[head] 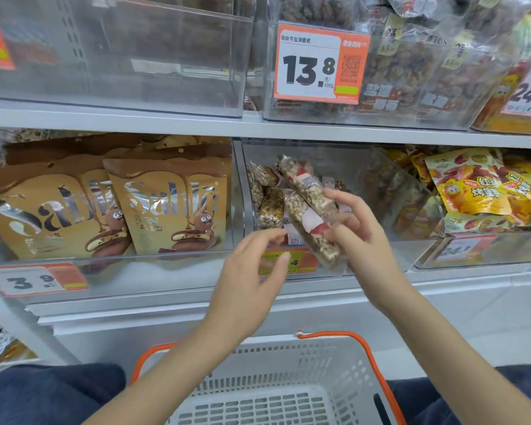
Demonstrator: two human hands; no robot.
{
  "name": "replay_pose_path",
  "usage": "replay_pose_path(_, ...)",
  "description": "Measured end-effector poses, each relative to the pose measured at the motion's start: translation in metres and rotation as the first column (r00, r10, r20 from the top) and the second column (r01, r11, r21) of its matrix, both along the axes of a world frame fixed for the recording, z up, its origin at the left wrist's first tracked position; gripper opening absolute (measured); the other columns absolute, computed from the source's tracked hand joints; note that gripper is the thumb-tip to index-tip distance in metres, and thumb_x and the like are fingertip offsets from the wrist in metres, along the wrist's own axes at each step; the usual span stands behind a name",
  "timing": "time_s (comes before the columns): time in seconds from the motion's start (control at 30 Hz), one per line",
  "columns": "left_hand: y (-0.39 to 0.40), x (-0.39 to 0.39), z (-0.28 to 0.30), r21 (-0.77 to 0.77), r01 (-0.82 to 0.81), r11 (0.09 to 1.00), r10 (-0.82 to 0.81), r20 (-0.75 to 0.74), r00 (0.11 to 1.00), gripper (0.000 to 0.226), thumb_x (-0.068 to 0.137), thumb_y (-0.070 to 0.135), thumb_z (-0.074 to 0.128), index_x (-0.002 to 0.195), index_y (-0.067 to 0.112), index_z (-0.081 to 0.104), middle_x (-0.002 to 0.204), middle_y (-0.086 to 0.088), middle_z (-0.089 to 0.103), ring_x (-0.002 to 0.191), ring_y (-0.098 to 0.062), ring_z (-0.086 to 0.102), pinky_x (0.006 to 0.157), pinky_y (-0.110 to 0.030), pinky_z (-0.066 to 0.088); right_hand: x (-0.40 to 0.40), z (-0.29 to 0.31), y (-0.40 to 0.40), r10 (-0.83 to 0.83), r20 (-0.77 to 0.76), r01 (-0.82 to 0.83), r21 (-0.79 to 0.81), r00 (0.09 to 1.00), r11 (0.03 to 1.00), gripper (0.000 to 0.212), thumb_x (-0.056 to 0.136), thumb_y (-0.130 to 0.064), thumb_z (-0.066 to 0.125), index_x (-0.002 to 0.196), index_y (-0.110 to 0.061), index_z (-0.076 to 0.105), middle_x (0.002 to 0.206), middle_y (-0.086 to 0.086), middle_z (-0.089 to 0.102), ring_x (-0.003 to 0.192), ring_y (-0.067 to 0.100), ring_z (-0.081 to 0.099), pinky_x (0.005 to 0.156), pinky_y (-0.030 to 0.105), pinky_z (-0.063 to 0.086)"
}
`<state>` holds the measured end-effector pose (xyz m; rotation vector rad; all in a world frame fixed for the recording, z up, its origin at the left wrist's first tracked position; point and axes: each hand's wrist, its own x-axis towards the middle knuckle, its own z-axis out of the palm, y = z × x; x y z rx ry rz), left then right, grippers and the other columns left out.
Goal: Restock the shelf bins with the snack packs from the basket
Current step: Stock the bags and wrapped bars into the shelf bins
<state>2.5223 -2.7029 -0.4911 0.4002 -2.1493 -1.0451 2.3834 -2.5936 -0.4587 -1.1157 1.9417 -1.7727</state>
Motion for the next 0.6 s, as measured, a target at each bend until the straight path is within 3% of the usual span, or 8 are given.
replay_pose_path(0.03, 0.007, 0.001, 0.007, 0.298, 0.06, 0.953, -0.056, -0.024, 0.998, 0.019, 0.095, 0.026, 0.054, 0.114, 0.029, 0.055, 0.114, 0.008, 0.061, 0.095, -0.001, 0.061, 0.08, -0.017, 0.051, 0.013, -0.002, 0.007, 0.049, -0.024, -0.05, -0.03, 0.998, 0.998, 0.053, 0.076, -0.006, 0.055, 0.117, -0.038, 0.058, 0.112, -0.002, 0.062, 0.095, 0.016, 0.063, 0.078, 0.032, 0.053)
replay_pose_path(0.07, 0.011, 0.001, 0.011, 0.588, 0.156, 0.794, -0.145, -0.066, 0.987, 0.018, 0.095, 0.024, 0.053, 0.112, 0.027, 0.055, 0.111, 0.004, 0.064, 0.091, -0.007, 0.065, 0.075, -0.024, 0.056, 0.024, -0.005, 0.014, 0.1, -0.05, -0.102, -0.046, 0.994, 0.994, 0.053, 0.076, -0.004, 0.056, 0.118, -0.037, 0.057, 0.117, -0.008, 0.061, 0.095, 0.014, 0.064, 0.076, 0.03, 0.054)
replay_pose_path(0.13, 0.014, 0.001, 0.011, 0.856, 0.259, 0.448, -0.242, -0.163, 0.957, 0.026, 0.095, 0.023, 0.049, 0.121, 0.019, 0.053, 0.112, -0.007, 0.068, 0.095, -0.024, 0.068, 0.079, -0.038, 0.058, 0.043, -0.014, 0.023, 0.159, -0.114, -0.162, -0.021, 0.981, 0.987, 0.052, 0.079, -0.006, 0.058, 0.119, -0.039, 0.055, 0.124, -0.01, 0.056, 0.101, 0.018, 0.063, 0.08, 0.036, 0.055)
replay_pose_path(0.23, 0.017, 0.005, 0.007, 0.895, 0.278, 0.349, -0.24, -0.202, 0.95, 0.026, 0.095, 0.016, 0.05, 0.121, 0.018, 0.054, 0.109, -0.014, 0.067, 0.09, -0.028, 0.065, 0.07, -0.041, 0.057, 0.058, -0.029, 0.025, 0.07, -0.215, -0.068, 0.013, 0.974, 0.998, 0.035, 0.081, -0.028, 0.064, 0.109, -0.046, 0.052, 0.12, -0.008, 0.055, 0.11, 0.016, 0.056, 0.093, 0.03, 0.045)
replay_pose_path(0.33, 0.015, 0.007, 0.006, 0.918, 0.27, 0.291, -0.195, -0.22, 0.956, 0.021, 0.098, 0.016, 0.045, 0.114, 0.015, 0.057, 0.098, -0.009, 0.07, 0.079, -0.022, 0.064, 0.061, -0.039, 0.057, 0.064, -0.034, 0.019, -0.104, -0.213, 0.098, -0.038, 0.971, 0.994, 0.018, 0.082, -0.039, 0.062, 0.092, -0.047, 0.049, 0.102, -0.007, 0.054, 0.103, 0.011, 0.053, 0.09, 0.023, 0.043)
replay_pose_path(0.4, 0.008, 0.009, 0.007, 0.942, 0.241, 0.232, -0.126, -0.217, 0.968, 0.026, 0.098, 0.023, 0.042, 0.117, 0.012, 0.057, 0.103, -0.015, 0.066, 0.076, -0.022, 0.062, 0.055, -0.035, 0.056, 0.063, -0.036, 0.022, -0.167, -0.056, 0.161, -0.099, 0.984, 0.982, 0.023, 0.085, -0.028, 0.069, 0.087, -0.037, 0.047, 0.093, -0.008, 0.055, 0.091, 0.013, 0.057, 0.081, 0.026, 0.048)
replay_pose_path(0.5, -0.005, 0.013, 0.011, 0.951, 0.227, 0.208, -0.067, -0.218, 0.974, 0.028, 0.085, 0.025, 0.057, 0.105, 0.008, 0.062, 0.091, -0.016, 0.064, 0.074, -0.027, 0.058, 0.053, -0.033, 0.057, 0.058, -0.039, 0.036, -0.182, 0.361, 0.243, -0.134, 0.915, 0.961, 0.029, 0.08, -0.015, 0.073, 0.099, -0.022, 0.053, 0.106, 0.003, 0.066, 0.09, 0.017, 0.069, 0.08, 0.029, 0.056)
replay_pose_path(0.6, -0.008, 0.015, 0.014, 0.948, 0.294, 0.12, -0.064, -0.288, 0.955, 0.033, 0.072, 0.022, 0.065, 0.099, 0.003, 0.065, 0.093, -0.015, 0.069, 0.081, -0.026, 0.064, 0.073, -0.042, 0.058, 0.065, -0.039, 0.052, -0.206, 0.385, 0.257, -0.086, 0.9, 0.962, 0.041, 0.078, -0.01, 0.076, 0.113, -0.024, 0.061, 0.107, -0.002, 0.07, 0.094, 0.012, 0.069, 0.066, 0.016, 0.053)
